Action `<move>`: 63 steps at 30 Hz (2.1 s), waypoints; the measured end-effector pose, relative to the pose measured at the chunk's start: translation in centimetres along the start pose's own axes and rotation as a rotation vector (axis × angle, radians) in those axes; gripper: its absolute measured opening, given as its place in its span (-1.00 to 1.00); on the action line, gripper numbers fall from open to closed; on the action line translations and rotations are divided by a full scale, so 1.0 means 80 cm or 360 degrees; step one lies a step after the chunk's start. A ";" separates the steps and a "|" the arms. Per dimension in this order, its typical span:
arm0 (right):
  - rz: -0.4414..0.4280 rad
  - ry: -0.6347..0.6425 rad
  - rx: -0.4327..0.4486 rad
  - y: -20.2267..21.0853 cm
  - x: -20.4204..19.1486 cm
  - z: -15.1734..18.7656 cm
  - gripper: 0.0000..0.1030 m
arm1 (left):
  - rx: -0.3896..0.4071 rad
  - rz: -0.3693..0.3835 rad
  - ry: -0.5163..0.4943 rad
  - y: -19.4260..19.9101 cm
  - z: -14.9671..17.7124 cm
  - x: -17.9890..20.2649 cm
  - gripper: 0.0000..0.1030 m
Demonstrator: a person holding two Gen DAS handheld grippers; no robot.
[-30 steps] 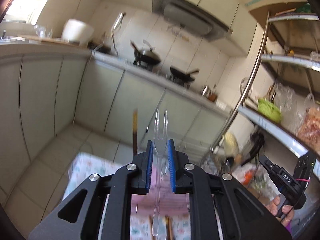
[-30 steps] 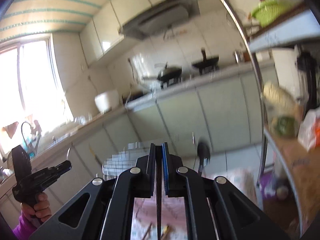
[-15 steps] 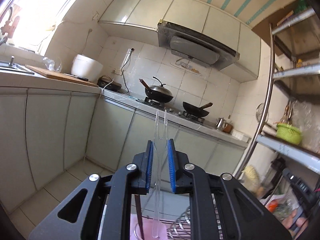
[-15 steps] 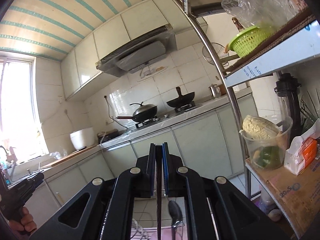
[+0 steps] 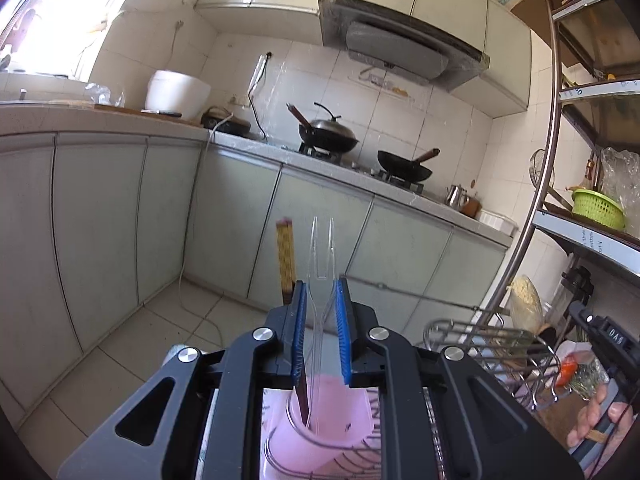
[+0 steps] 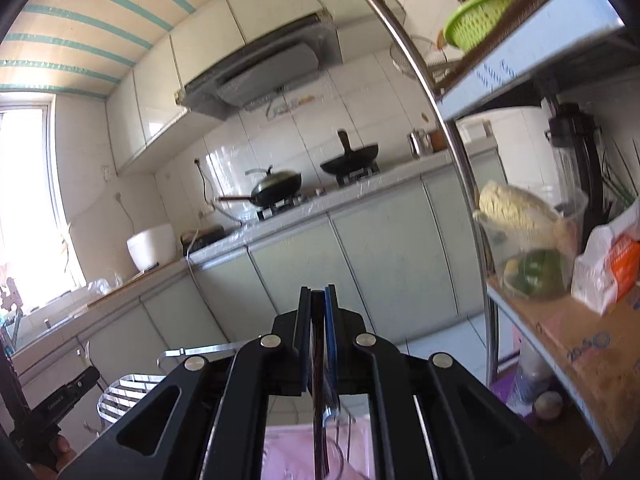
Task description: Organize utensils
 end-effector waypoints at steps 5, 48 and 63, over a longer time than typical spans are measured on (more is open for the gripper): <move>0.0001 -0.0022 -0.0100 0.000 0.005 0.024 -0.88 | -0.0051 0.0022 0.0036 0.003 0.013 -0.006 -0.73; -0.0045 -0.0157 -0.0530 0.065 0.025 0.110 -0.25 | -0.0448 -0.0006 0.0112 0.051 0.077 -0.019 -0.34; -0.0136 -0.0035 -0.0935 0.056 -0.011 0.195 -0.25 | -0.0646 0.0011 -0.0063 0.072 0.133 -0.007 -0.34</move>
Point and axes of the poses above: each gripper's, at about its wrist camera, not at the fingertips, and y roughly against the way its jaws point, x to its right, z to its underside, the point moved 1 cm from there along -y, roughly the way its jaws point
